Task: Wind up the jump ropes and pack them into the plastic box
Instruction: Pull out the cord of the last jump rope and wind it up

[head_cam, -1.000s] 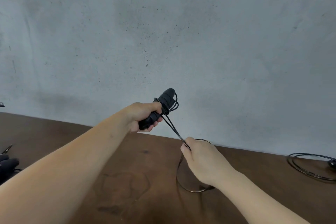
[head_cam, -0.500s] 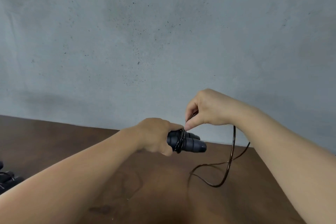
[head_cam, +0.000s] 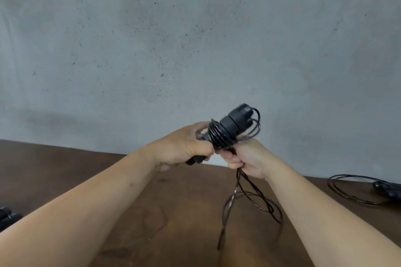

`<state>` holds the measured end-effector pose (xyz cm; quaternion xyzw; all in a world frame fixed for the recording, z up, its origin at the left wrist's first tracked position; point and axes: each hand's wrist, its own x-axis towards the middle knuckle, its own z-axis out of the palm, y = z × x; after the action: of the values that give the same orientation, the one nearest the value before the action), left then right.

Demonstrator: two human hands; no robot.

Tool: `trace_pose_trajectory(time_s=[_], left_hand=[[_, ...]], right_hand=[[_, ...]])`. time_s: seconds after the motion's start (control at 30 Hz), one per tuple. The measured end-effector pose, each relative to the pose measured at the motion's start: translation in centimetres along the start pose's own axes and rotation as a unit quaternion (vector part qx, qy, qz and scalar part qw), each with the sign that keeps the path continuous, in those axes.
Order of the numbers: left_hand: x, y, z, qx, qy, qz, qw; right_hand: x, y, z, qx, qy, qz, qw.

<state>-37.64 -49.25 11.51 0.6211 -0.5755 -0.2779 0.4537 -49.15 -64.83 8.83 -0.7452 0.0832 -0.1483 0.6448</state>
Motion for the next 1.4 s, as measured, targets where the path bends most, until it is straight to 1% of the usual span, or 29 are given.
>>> trace_pose_trajectory(time_s=[0.13,0.2,0.27,0.33,0.37,0.47,0.5,0.57,0.63,0.73,0.83,0.87,0.93,0.97,1.0,1.03,1.07,1.1,1.13,1.2,1.3,1.37,1.4], left_hand=[[0.3,-0.1,-0.3,-0.051,0.065,-0.015,0.996],[0.7,-0.2,-0.6,-0.089,0.099,-0.018,0.991],[0.9,0.0,-1.0,-0.088,0.12,-0.027,0.988],[1.0,0.3,-1.4,-0.066,0.136,-0.037,0.988],[1.1,0.5,-1.5,-0.059,0.144,-0.039,0.987],[1.2,1.2,-2.1,-0.042,0.173,-0.037,0.983],[1.3,1.5,-2.4,-0.038,0.183,-0.035,0.982],[1.3,2.0,-3.0,-0.036,0.2,-0.029,0.979],[1.5,2.6,-3.6,-0.038,0.213,-0.021,0.976],[1.9,3.4,-4.0,-0.02,0.221,-0.016,0.975],[2.3,3.9,-4.1,-0.008,0.225,-0.018,0.974],[2.4,4.0,-4.2,-0.009,0.228,-0.02,0.973],[2.5,4.3,-4.2,-0.011,0.235,-0.022,0.972],[2.5,4.5,-4.3,-0.011,0.237,-0.021,0.971],[2.6,4.7,-4.5,-0.011,0.24,-0.02,0.971],[2.5,4.8,-4.7,-0.015,0.244,-0.018,0.97],[2.5,5.0,-5.1,-0.025,0.249,-0.017,0.968],[2.3,5.1,-5.5,-0.037,0.253,-0.018,0.967],[2.2,5.1,-6.0,-0.047,0.255,-0.02,0.966],[1.9,5.0,-6.7,-0.055,0.254,-0.027,0.965],[1.7,4.8,-7.6,-0.074,0.27,-0.037,0.959],[1.4,4.7,-8.3,-0.109,0.29,-0.042,0.95],[1.2,4.7,-8.7,-0.125,0.296,-0.043,0.946]], right_hand=[[0.0,0.8,1.7,0.031,0.027,0.006,0.999],[0.0,1.5,1.8,0.002,0.025,0.001,1.0],[-0.3,2.0,2.0,-0.109,0.027,-0.013,0.994],[-0.4,2.3,2.0,-0.238,0.049,-0.002,0.97],[-0.5,2.2,2.1,-0.268,0.064,-0.003,0.961],[-0.6,1.5,2.2,-0.288,0.121,-0.022,0.95],[-0.5,1.3,2.0,-0.299,0.15,-0.027,0.942],[-0.5,0.9,1.5,-0.316,0.192,-0.013,0.929],[-0.6,0.7,1.0,-0.308,0.202,0.015,0.929],[-0.8,0.2,0.8,-0.302,0.22,0.034,0.927],[-0.6,-0.7,0.8,-0.239,0.244,0.054,0.938],[-0.5,-0.9,0.6,-0.24,0.262,0.059,0.933],[-0.6,-0.9,0.2,-0.313,0.298,0.058,0.9],[-0.6,-1.0,0.0,-0.333,0.299,0.06,0.892],[-0.6,-0.8,-0.4,-0.323,0.288,0.056,0.9],[-0.9,-0.8,-0.8,-0.275,0.265,0.049,0.923],[-1.2,-0.8,-1.2,-0.198,0.232,0.049,0.951],[-1.4,-0.8,-1.6,-0.118,0.2,0.058,0.971],[-1.5,-0.7,-2.2,-0.045,0.176,0.073,0.981],[-1.5,-0.1,-3.3,0.045,0.182,0.097,0.978],[-1.8,1.4,-5.2,0.105,0.233,0.122,0.959],[-2.5,2.3,-6.7,0.18,0.292,0.124,0.931],[-2.9,2.6,-7.6,0.222,0.329,0.122,0.91]])
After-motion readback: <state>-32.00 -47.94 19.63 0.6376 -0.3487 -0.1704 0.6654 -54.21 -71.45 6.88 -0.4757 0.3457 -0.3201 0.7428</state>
